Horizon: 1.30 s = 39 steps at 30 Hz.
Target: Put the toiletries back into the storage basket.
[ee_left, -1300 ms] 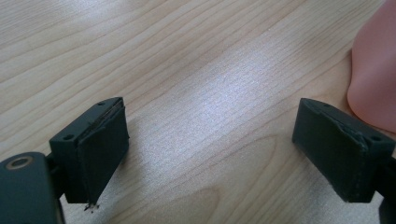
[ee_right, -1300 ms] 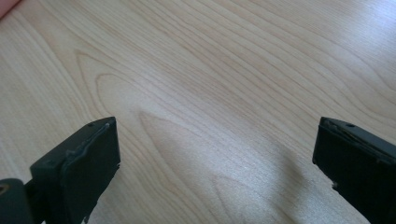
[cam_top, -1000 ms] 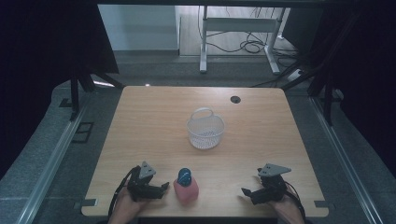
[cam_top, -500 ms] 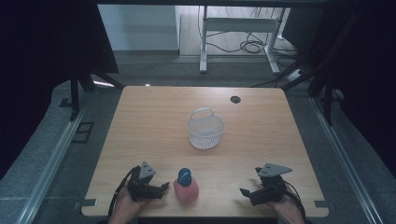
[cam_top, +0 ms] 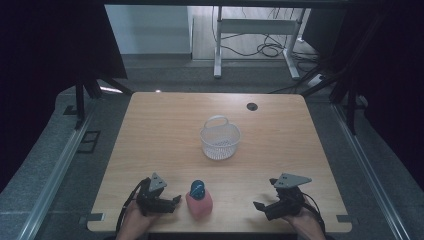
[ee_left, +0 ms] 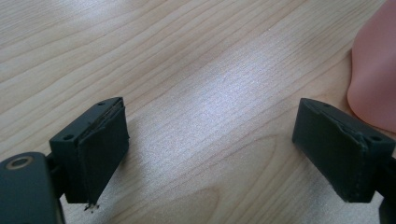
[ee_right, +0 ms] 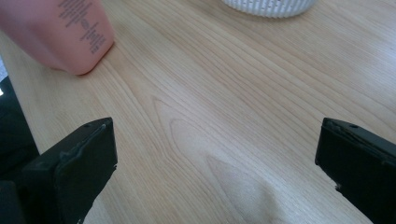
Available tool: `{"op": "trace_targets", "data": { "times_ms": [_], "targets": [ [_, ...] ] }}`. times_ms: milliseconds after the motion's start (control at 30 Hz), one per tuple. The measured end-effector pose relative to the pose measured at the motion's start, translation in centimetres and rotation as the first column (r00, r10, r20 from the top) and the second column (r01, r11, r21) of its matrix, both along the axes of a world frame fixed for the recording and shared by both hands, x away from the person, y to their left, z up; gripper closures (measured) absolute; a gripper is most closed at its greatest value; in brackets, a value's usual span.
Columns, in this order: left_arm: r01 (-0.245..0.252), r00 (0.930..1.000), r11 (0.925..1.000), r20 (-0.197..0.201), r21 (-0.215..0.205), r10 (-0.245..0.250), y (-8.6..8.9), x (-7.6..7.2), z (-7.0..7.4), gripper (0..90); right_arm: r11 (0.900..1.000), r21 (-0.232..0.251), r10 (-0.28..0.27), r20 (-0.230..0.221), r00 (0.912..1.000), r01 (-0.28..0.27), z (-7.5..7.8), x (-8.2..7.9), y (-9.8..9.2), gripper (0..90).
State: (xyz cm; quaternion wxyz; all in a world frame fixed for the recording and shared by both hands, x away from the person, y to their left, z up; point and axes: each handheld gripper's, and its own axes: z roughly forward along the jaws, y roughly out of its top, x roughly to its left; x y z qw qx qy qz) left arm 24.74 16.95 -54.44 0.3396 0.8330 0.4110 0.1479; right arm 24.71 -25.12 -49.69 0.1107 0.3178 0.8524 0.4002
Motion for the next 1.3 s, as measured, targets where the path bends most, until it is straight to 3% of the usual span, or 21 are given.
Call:
{"op": "trace_targets", "data": {
  "times_ms": [500,1300],
  "targets": [
    [0.001,1.0000,1.0000,0.000,0.001,-0.001,0.0,0.0,0.0,10.3,0.998,0.004,0.055,0.003,0.9985,-0.055,1.1,0.3,2.1,0.0],
    [0.001,1.0000,1.0000,0.001,0.001,-0.001,0.0,0.0,0.0,10.3,0.988,0.067,0.137,-0.010,0.9905,-0.136,3.1,0.9,5.2,0.0]
  ]
}}
